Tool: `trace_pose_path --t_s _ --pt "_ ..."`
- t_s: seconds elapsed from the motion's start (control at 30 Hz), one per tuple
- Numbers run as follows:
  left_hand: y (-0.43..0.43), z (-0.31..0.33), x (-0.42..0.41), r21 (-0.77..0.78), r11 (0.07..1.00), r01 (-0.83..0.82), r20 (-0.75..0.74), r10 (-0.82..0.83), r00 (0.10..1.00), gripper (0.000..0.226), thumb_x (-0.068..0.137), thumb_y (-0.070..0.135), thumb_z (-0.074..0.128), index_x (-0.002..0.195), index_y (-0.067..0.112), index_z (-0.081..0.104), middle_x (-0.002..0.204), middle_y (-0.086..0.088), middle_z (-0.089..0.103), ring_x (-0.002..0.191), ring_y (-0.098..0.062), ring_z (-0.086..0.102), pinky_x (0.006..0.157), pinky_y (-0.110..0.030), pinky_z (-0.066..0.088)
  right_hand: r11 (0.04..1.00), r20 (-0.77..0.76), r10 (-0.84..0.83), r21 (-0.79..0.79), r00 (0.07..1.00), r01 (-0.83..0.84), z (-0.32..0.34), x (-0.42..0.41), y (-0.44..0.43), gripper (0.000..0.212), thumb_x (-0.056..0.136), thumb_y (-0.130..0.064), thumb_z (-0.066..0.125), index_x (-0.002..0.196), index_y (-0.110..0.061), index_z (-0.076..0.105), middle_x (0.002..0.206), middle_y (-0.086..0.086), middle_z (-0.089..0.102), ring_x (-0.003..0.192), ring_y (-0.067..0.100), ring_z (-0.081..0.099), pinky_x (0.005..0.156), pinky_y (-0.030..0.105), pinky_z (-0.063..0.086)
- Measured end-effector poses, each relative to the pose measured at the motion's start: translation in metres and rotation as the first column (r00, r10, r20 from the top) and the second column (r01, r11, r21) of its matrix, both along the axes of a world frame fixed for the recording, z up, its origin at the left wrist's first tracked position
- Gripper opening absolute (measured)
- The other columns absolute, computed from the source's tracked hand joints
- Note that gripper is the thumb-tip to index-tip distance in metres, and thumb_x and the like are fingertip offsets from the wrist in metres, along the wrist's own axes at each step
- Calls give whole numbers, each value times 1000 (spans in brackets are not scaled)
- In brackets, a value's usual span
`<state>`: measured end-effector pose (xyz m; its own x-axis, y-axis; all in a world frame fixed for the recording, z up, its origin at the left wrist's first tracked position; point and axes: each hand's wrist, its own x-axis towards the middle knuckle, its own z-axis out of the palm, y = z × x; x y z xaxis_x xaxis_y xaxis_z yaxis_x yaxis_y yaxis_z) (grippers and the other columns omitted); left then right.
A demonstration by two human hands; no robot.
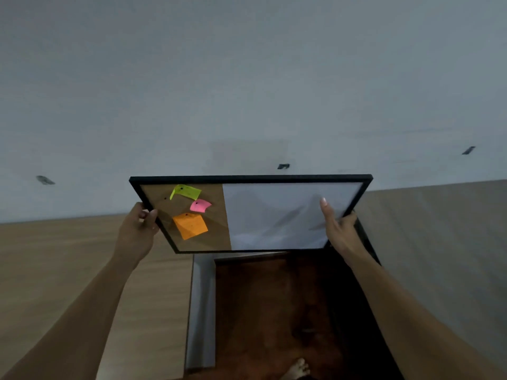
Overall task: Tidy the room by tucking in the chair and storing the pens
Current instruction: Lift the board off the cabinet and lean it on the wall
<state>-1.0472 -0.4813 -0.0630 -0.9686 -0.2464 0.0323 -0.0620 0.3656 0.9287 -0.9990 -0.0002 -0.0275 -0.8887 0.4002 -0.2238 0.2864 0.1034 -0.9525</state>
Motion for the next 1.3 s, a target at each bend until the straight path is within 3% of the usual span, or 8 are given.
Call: trace_pose_path --t_s 0.07,0.2,0.33,0.53,0.7,0.83,1.0,1.3 --pt "22 4 -8 -5 1000 0 -2 0 1000 40 101 38 58 102 0 45 85 -1 44 83 -26 50 81 -47 47 1000 -2 -13 -6 1000 13 -2 -16 26 120 70 -91 70 156 -16 34 145 -3 60 128 17 63 113 46 52" --pt "71 7 -27 2 1000 -1 27 1 1000 28 111 15 54 99 -6 39 90 -20 41 78 -29 50 74 -45 44 999 -30 -27 26 999 28 -3 -48 65 99 75 -87 69 144 -18 52 134 -5 69 122 15 68 111 46 53" --pt "115 3 -52 -12 1000 22 28 -21 999 27 111 10 51 97 -8 37 88 -18 37 74 -30 41 54 -26 40 995 -22 -71 64 997 73 1 -68 94 95 92 -82 45 153 -11 33 141 -3 47 132 16 49 119 40 38" --pt "160 -20 -110 -152 978 146 66 -137 988 23 110 17 57 98 -1 48 75 -3 48 67 -25 52 65 -50 50 967 -4 -254 24 967 254 -23 -111 146 121 78 -102 25 167 -19 19 172 5 27 157 24 29 130 46 22" --pt "199 -36 -163 -253 934 252 96 -235 967 11 105 26 66 99 34 61 81 4 72 78 -24 79 78 -50 64 920 22 -392 -6 920 392 -36 -155 181 98 89 -91 25 164 -28 24 169 3 33 154 27 33 127 49 28" --pt "217 -66 -207 -177 937 301 172 -272 947 16 98 43 67 105 28 68 87 -1 77 84 -23 81 83 -56 65 885 124 -414 -179 902 431 -38 -199 201 88 85 -94 30 160 -49 21 167 -11 27 148 34 37 106 67 50" --pt "246 -83 -235 -210 915 344 204 -303 931 9 104 22 68 97 17 69 84 -1 77 86 -23 79 81 -43 63 849 229 -388 -289 893 443 -51 -254 228 98 72 -103 33 157 -57 20 176 -5 13 147 50 39 83 56 64" --pt "270 -95 -260 -256 879 402 260 -338 904 14 104 35 66 95 24 66 85 7 78 84 -14 77 81 -51 62 836 262 -410 -274 874 475 -73 -303 249 102 68 -106 31 157 -59 22 176 -9 16 150 45 37 89 55 60"
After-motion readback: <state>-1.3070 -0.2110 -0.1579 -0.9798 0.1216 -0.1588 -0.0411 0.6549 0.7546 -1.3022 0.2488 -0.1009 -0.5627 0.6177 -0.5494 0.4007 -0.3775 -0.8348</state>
